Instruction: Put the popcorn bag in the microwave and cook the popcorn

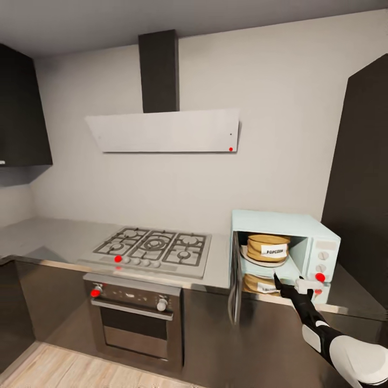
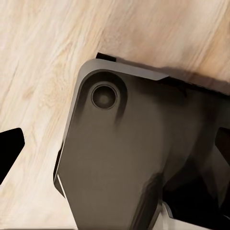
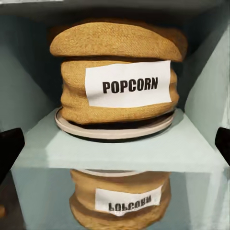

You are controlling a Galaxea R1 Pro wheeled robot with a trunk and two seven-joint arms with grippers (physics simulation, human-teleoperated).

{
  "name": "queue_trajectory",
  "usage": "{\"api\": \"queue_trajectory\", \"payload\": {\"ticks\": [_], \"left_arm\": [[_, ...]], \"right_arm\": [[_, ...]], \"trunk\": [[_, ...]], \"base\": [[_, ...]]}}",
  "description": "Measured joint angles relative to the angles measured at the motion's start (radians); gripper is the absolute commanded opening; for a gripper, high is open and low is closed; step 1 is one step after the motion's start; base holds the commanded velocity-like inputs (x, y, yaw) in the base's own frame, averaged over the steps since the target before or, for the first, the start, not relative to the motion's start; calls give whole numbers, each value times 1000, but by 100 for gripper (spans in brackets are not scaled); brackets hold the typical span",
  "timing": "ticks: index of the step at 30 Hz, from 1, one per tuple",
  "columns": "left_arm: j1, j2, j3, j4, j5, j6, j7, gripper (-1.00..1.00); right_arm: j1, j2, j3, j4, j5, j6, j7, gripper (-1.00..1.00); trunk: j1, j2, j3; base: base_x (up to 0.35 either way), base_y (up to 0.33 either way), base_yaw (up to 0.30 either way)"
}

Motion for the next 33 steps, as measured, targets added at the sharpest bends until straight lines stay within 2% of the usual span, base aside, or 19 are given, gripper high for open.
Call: {"api": "queue_trajectory", "payload": {"ticks": [5, 13, 22, 26, 29, 30, 33], "left_arm": [[0, 1, 1, 1, 0, 0, 0, 100], [0, 1, 1, 1, 0, 0, 0, 100], [0, 1, 1, 0, 0, 0, 0, 100], [0, 2, 0, 0, 0, 1, 0, 100], [0, 1, 0, 0, 0, 1, 0, 100], [0, 7, 0, -1, 0, -2, 0, 100], [0, 29, 0, -34, 1, -4, 1, 100]], "right_arm": [[6, 0, -1, 2, -1, 10, -44, 100], [111, -1, 0, 4, 1, 14, -53, 100], [199, 0, 1, 31, 3, 32, -53, 100], [273, 0, 1, 40, 2, 149, -50, 100], [307, 0, 3, 41, 2, 224, -48, 100], [334, 0, 12, 41, 12, 331, -46, 100], [376, 0, 17, 41, 46, 477, -44, 100]], "trunk": [[0, 0, 1], [0, 0, 1], [0, 0, -4], [0, 0, -8], [0, 0, -11], [0, 0, -13], [0, 0, -16]], "base": [[-49, 8, -149], [-2, 0, -290], [0, 0, -273], [0, 0, -230], [0, 0, -212], [0, 0, -197], [0, 0, -193]]}}
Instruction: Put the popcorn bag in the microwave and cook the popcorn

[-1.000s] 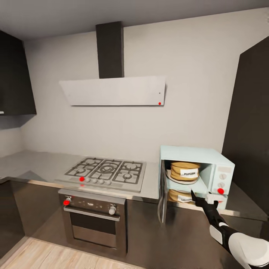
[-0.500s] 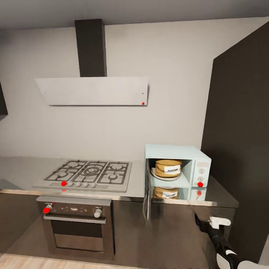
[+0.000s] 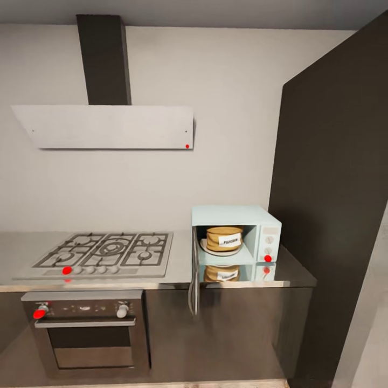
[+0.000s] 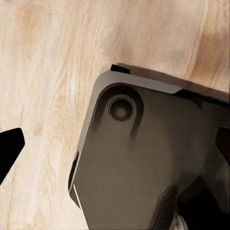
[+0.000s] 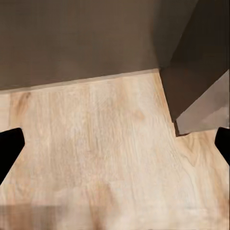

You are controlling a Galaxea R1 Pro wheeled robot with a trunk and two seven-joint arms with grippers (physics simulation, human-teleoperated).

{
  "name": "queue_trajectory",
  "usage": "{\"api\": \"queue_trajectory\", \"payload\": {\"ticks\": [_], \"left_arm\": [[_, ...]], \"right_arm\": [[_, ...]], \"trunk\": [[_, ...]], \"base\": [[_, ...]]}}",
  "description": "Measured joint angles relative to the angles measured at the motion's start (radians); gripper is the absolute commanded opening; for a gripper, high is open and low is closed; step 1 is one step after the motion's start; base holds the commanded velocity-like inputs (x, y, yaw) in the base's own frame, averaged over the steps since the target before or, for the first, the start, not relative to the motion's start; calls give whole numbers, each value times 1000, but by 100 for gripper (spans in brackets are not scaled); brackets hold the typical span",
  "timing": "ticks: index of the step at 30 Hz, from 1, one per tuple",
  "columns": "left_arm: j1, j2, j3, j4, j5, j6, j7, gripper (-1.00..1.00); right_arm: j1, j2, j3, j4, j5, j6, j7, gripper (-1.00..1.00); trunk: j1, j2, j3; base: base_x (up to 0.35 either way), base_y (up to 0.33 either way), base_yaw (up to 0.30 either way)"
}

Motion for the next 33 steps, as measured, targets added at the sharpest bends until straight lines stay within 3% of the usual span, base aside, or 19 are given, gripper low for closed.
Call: {"api": "queue_trajectory", "payload": {"ticks": [1, 4, 7, 8, 11, 12, 14, 15, 17, 21, 25, 29, 30, 33], "left_arm": [[0, 5, 1, -41, 0, 0, 0, 100], [0, 8, 1, -141, 1, 4, 2, 100], [0, 6, 1, -387, 1, 16, 3, 100], [0, 5, 1, -412, 0, 18, 2, 100], [0, -3, -2, -616, 0, 44, -1, 100], [0, -4, -2, -645, 0, 48, -2, 100], [0, -21, -19, -855, 0, 99, -13, 100], [0, -26, -39, -915, 0, 140, -25, 100], [0, -23, -94, -1030, 0, 255, -93, 100], [-8, -9, -129, -1288, 1, 465, -322, 100], [-100, 4, -130, -1356, 0, 611, -364, 100], [-182, 11, -130, -1364, 1, 652, -369, 100], [-251, 22, -130, -1360, 1, 683, -370, 100], [-299, 61, -130, -1355, 0, 754, -374, 100]], "right_arm": [[23, 1, 2, 1, 32, 62, 1, 100], [84, 9, 4, 2, 64, 109, 0, 100], [175, 34, 6, 3, 72, 118, 0, 100], [185, 36, 5, 3, 73, 118, 0, 100], [262, 68, 6, 2, 74, 117, -1, 100], [269, 72, 5, 3, 73, 117, -1, 100], [287, 85, 4, 3, 73, 116, -1, 100], [288, 87, 4, 3, 74, 116, -1, 100], [291, 88, 4, 2, 74, 116, 0, 100], [291, 89, 4, 3, 74, 118, 0, 100], [292, 89, 4, 3, 74, 120, 0, 100], [293, 89, 3, 3, 74, 120, -1, 100], [293, 89, 4, 3, 75, 120, -1, 100], [293, 89, 3, 3, 74, 120, -1, 100]], "trunk": [[0, 0, -1], [0, 0, -5], [0, 0, -9], [0, 0, -11], [0, 0, -15], [0, 0, -16], [0, 0, -19], [0, 0, -20], [0, 0, -23], [0, 0, -28], [0, 0, -32], [0, 0, -36], [0, 0, -37], [0, 0, -41]], "base": [[0, 0, -192], [0, 0, -188], [0, 0, -181], [0, 0, -179], [0, 0, -179], [0, 0, -178], [0, 0, -178], [0, 0, -175], [0, 0, -167], [0, 0, -149], [0, 0, -81], [0, 0, -18], [0, 0, -2], [0, 0, 0]]}}
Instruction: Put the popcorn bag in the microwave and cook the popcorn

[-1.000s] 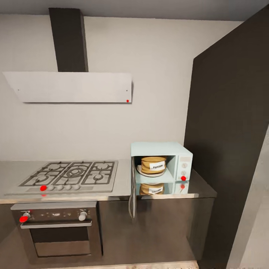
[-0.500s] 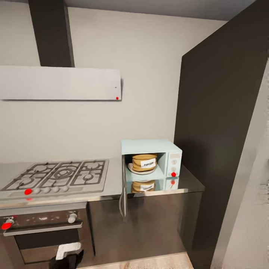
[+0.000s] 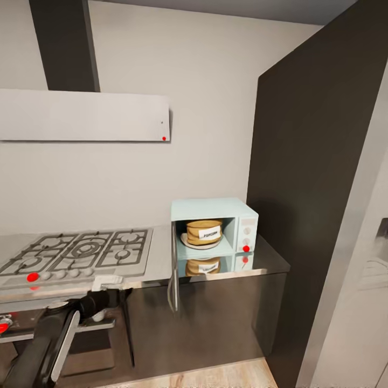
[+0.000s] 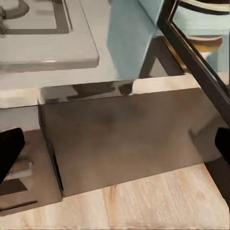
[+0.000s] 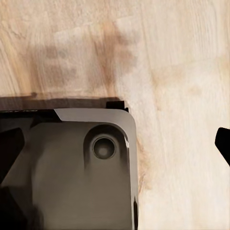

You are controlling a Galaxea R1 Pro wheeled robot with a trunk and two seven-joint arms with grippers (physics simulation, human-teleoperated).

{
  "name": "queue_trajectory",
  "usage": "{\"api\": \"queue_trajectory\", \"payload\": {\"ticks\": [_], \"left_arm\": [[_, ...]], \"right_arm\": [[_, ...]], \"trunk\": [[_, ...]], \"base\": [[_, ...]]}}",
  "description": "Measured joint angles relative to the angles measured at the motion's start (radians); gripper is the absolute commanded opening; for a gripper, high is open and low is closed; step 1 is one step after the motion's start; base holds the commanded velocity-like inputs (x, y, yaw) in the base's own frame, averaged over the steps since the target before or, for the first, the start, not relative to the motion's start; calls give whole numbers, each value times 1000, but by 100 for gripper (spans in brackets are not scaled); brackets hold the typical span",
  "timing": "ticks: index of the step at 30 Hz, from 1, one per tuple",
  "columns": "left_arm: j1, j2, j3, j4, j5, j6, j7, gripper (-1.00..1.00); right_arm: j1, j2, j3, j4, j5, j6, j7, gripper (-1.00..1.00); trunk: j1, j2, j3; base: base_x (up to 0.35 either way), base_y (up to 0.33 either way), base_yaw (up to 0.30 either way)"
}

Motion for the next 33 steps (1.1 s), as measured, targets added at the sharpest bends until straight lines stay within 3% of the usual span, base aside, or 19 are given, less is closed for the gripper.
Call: {"api": "queue_trajectory", "payload": {"ticks": [2, 6, 10, 12, 15, 27, 33], "left_arm": [[-32, 37, 0, 40, -1, 19, 0, 100], [-56, 51, -2, 72, 0, 22, -1, 100], [-61, 38, -5, 85, 0, 19, 1, 100], [-62, 13, -8, 65, 0, 0, 0, 100], [-62, -3, -12, 59, -1, -4, -2, 100], [-62, -6, -26, 77, -1, -7, -3, 100], [-62, -9, -63, 80, -1, -45, -2, 100]], "right_arm": [[0, 0, 0, 0, 0, 0, 0, 100], [0, 0, 0, -1, 0, 0, -1, 100], [0, 0, 0, -1, 0, 1, -2, 100], [0, -1, 0, -1, 0, -1, -9, 100], [0, -1, 1, -1, 0, -3, -10, 100], [0, -1, 18, -2, 2, -7, -10, 100], [0, -2, 19, -3, 2, -6, -10, 100]], "trunk": [[0, 0, -3], [0, 0, -9], [0, 0, -15], [0, 0, -18], [0, 0, -23], [-1, 0, -28], [0, 0, -28]], "base": [[0, 0, 0], [0, 0, 0], [0, 0, 0], [0, 0, 0], [55, 0, 0], [285, -19, 0], [69, -32, -42]]}}
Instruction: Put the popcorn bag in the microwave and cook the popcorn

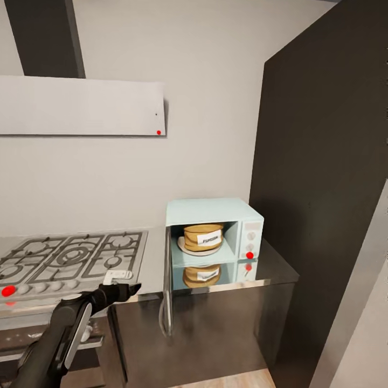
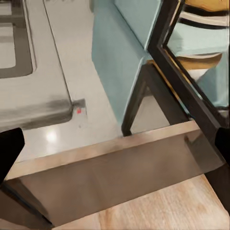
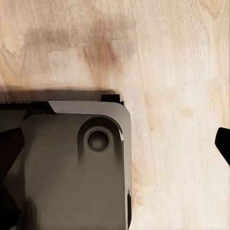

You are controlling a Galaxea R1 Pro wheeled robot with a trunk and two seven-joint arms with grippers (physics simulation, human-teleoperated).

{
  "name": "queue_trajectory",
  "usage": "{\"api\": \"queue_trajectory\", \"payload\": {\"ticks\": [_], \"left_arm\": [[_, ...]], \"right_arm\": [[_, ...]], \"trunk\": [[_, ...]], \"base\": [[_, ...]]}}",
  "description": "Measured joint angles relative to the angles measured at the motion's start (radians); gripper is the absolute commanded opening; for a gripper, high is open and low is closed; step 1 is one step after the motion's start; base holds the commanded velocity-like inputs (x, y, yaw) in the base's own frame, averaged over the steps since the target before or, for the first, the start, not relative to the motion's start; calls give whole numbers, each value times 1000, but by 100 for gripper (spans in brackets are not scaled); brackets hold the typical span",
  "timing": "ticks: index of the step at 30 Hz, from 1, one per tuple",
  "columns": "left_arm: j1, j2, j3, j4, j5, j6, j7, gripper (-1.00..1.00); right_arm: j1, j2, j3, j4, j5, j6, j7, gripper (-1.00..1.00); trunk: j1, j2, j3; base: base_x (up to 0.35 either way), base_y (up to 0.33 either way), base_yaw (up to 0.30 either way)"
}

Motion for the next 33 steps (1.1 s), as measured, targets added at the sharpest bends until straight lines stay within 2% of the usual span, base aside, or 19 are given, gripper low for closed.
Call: {"api": "queue_trajectory", "payload": {"ticks": [6, 16, 20, 25, 31, 33], "left_arm": [[0, -6, -43, 3, 0, -9, 3, 100], [0, -6, -46, 5, -6, -20, 6, 100], [0, -26, -46, 5, -4, -83, 6, 100], [0, -29, -46, 5, -5, -91, 7, 100], [0, -47, -48, 16, -3, -91, 6, 100], [0, -55, -59, 24, -2, -91, 6, 100]], "right_arm": [[0, 0, 0, 0, 0, 0, 2, 100], [0, 0, 1, 0, 0, 0, 2, 100], [0, 0, 2, 0, 0, 0, 2, 100], [0, 0, 2, 0, 0, 0, 2, 100], [0, 0, 2, 0, 0, 0, 2, 100], [0, 0, 2, 0, 0, -1, 2, 100]], "trunk": [[0, 0, 0], [0, 0, 0], [0, 0, 0], [0, 0, 0], [0, 0, 0], [0, 0, 0]], "base": [[3, -1, -264], [0, 0, -291], [0, 0, -291], [0, 0, -291], [0, 0, -291], [0, 0, -291]]}}
